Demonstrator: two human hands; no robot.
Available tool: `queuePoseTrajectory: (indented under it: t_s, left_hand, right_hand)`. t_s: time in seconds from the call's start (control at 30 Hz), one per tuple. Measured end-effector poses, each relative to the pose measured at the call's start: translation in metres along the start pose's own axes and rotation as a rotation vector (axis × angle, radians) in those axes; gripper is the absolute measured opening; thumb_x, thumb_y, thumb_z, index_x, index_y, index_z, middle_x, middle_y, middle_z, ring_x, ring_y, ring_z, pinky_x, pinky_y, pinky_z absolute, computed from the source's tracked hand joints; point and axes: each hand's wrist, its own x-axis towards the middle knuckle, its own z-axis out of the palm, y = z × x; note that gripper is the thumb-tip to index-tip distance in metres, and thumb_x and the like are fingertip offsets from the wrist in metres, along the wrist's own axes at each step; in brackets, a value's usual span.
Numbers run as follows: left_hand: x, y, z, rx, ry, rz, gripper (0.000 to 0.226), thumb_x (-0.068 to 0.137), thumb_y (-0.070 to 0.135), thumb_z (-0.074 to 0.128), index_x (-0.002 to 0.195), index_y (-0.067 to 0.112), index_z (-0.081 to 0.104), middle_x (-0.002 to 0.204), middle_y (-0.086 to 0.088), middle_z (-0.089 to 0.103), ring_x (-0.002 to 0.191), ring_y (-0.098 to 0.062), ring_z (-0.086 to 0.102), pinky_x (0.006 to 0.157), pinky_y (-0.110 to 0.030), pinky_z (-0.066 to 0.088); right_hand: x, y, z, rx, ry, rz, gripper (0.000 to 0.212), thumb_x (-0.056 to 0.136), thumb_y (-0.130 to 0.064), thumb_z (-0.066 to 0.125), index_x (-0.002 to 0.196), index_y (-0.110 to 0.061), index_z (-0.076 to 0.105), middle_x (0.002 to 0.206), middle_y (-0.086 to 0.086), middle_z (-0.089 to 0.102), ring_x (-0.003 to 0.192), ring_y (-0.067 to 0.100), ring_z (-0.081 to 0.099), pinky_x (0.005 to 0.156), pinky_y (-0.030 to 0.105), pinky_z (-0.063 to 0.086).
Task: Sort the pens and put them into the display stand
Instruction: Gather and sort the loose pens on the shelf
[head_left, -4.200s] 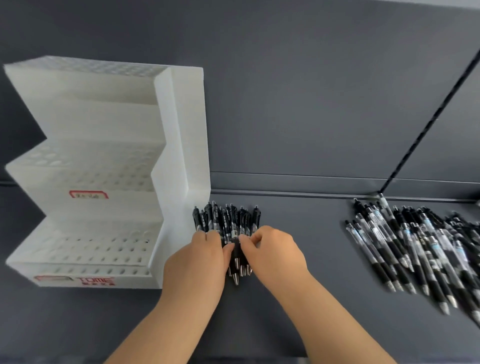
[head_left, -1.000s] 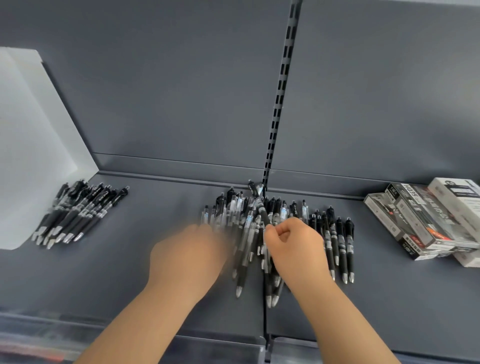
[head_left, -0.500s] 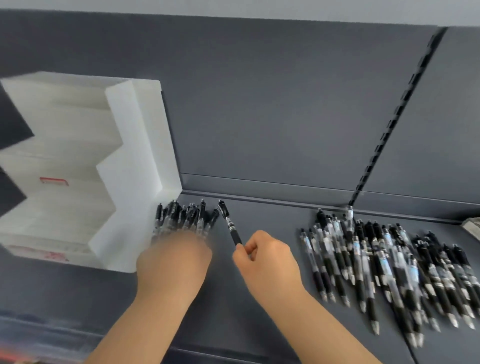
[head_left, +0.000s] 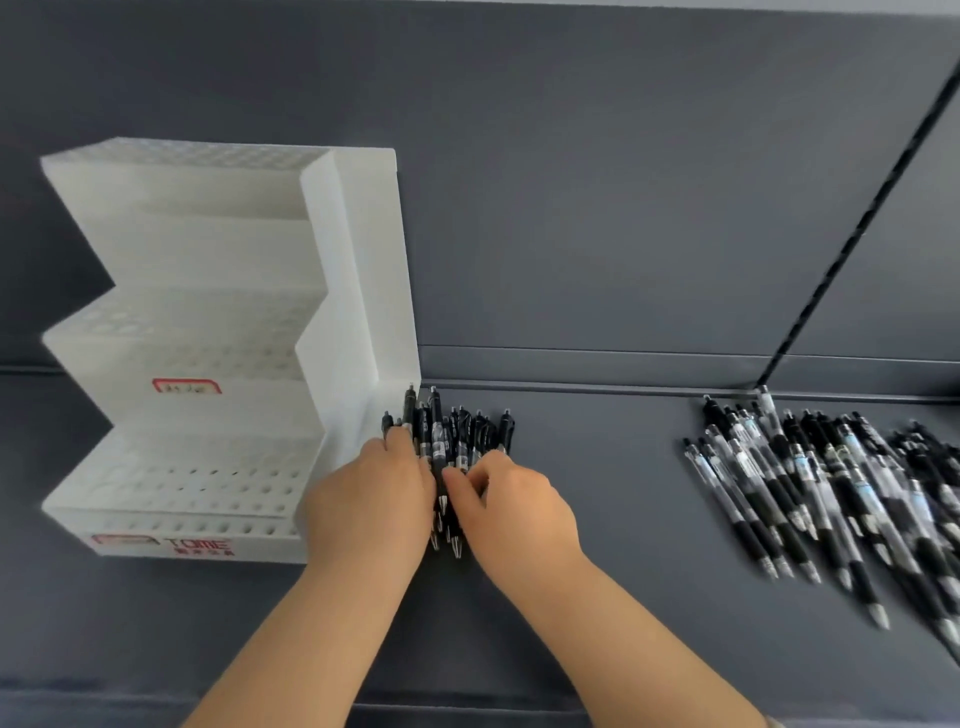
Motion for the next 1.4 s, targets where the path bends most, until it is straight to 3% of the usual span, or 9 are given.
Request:
queuePoseTrajectory:
  t_s: [0.07,0.2,0.33,0.63,0.8,1.0,1.17,1.3,1.4]
  left_hand:
    - [0.001,-0.003,0.002,-0.04,0.053,0.016,0.021,0.098,0.034,0.034,0.096,0.021,0.049,0.075,0.006,0.047,0.057,-0.018,0.047,0.044,-0.024,0.029]
    - [0.004,-0.001,-0.004,-0.096,0.137,0.11,0.012,0.085,0.026,0.06,0.078,0.017,0.057,0.059,0.003,0.05,0.041,-0.017,0.035,0.041,-0.018,0.006]
    - [0.007,0.009,-0.004,-0.151,0.149,0.203,0.02,0.068,0.016,0.076,0.063,0.012,0.057,0.046,0.001,0.045,0.032,-0.016,0.024,0.048,-0.012,0.001]
    - [0.002,0.07,-0.002,-0.154,0.158,0.288,0.017,0.071,0.023,0.074,0.066,0.015,0.06,0.052,0.0,0.05,0.033,-0.022,0.045,0.045,-0.014,0.006]
    - [-0.006,0.133,-0.009,-0.152,0.159,0.31,0.02,0.069,0.024,0.075,0.063,0.014,0.059,0.049,0.0,0.047,0.034,-0.022,0.044,0.048,-0.015,0.0]
    - [-0.024,0.231,-0.018,-0.189,0.117,0.33,0.025,0.065,0.021,0.077,0.057,0.016,0.055,0.049,0.002,0.044,0.038,-0.02,0.044,0.047,-0.017,0.003]
    - [-0.039,0.306,-0.025,-0.196,0.118,0.32,0.021,0.064,0.022,0.078,0.059,0.017,0.058,0.052,0.002,0.051,0.043,-0.02,0.051,0.043,-0.019,0.016]
    - [-0.052,0.348,-0.025,-0.149,0.091,0.303,0.015,0.079,0.03,0.067,0.07,0.02,0.06,0.062,0.006,0.054,0.052,-0.016,0.055,0.043,-0.021,0.021]
    - [-0.058,0.369,-0.024,-0.179,0.045,0.286,0.015,0.073,0.029,0.069,0.066,0.019,0.061,0.056,0.006,0.053,0.044,-0.016,0.052,0.04,-0.019,0.018]
  right_hand:
    - [0.0,0.0,-0.001,0.019,0.008,0.019,0.034,0.094,-0.05,0.04,0.085,-0.02,0.052,0.078,-0.002,0.063,0.071,0.019,0.06,0.062,0.03,0.049]
    - [0.0,0.003,-0.006,0.009,0.026,0.044,0.028,0.095,-0.047,0.041,0.087,-0.022,0.051,0.078,-0.004,0.063,0.073,0.019,0.06,0.063,0.029,0.048]
    - [0.001,0.011,-0.018,-0.027,0.059,0.06,0.021,0.095,-0.042,0.041,0.091,-0.023,0.051,0.084,-0.005,0.064,0.076,0.018,0.06,0.062,0.028,0.046]
    - [-0.006,0.06,-0.061,-0.123,0.17,0.064,0.023,0.095,-0.043,0.042,0.096,-0.024,0.055,0.087,-0.007,0.063,0.082,0.017,0.059,0.061,0.026,0.042]
    - [-0.015,0.11,-0.102,-0.172,0.199,0.041,0.023,0.095,-0.042,0.042,0.097,-0.023,0.055,0.085,-0.006,0.063,0.081,0.016,0.059,0.06,0.027,0.042]
    - [-0.027,0.187,-0.169,-0.167,0.168,0.056,0.019,0.095,-0.04,0.043,0.087,-0.025,0.051,0.078,-0.006,0.061,0.067,0.015,0.056,0.048,0.024,0.035]
    - [-0.04,0.25,-0.213,-0.163,0.146,0.069,0.019,0.095,-0.039,0.044,0.085,-0.025,0.052,0.077,-0.007,0.062,0.059,0.014,0.053,0.051,0.026,0.042]
    - [-0.046,0.29,-0.235,-0.163,0.118,0.07,0.019,0.095,-0.038,0.043,0.087,-0.025,0.053,0.079,-0.007,0.062,0.062,0.015,0.056,0.054,0.027,0.045]
    - [-0.052,0.312,-0.246,-0.171,0.095,0.066,0.019,0.096,-0.038,0.042,0.085,-0.025,0.052,0.076,-0.007,0.061,0.065,0.015,0.058,0.054,0.026,0.044]
